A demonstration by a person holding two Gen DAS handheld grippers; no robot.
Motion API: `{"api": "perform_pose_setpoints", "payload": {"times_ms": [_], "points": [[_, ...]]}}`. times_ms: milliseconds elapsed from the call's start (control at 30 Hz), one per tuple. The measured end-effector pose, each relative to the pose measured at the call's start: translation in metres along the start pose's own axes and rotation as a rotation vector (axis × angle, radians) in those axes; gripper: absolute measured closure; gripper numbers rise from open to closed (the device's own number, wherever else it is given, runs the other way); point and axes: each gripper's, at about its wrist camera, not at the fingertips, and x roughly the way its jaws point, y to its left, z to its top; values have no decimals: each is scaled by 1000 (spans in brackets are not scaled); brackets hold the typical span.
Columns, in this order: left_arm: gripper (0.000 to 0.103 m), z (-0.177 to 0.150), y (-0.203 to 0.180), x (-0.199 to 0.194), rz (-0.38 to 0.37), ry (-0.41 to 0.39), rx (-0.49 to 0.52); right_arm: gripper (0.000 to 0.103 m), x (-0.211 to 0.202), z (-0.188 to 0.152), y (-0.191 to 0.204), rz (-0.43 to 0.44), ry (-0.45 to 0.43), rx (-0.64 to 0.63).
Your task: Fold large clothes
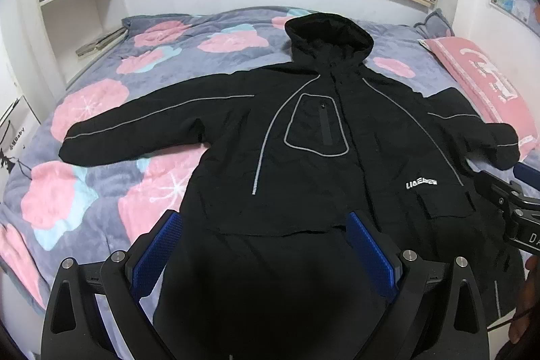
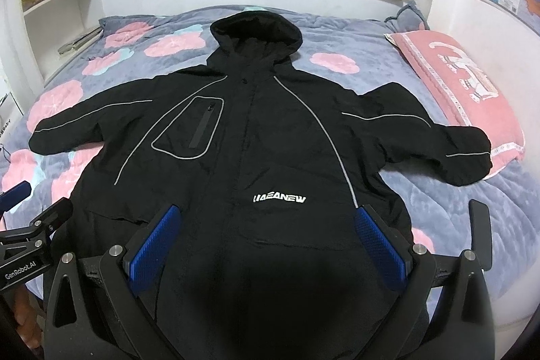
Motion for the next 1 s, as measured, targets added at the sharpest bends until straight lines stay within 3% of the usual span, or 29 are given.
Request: {"api": "perform_pose_setpoints", "payload": {"times_ms": [433,600,833,1000], "points": [[5,13,8,26,-32,-8,-27,0,40,20,1,0,30,11],[5,15,30,43,-63,-16,-113,0,66,34,-4,-3,-63,-43],[5,18,134,70,23,-82,-306,0,140,33,-18,107,-109,-16],[5,26,239,85,109,-167,-465,0,193,9,-12,129,-40,6]]}}
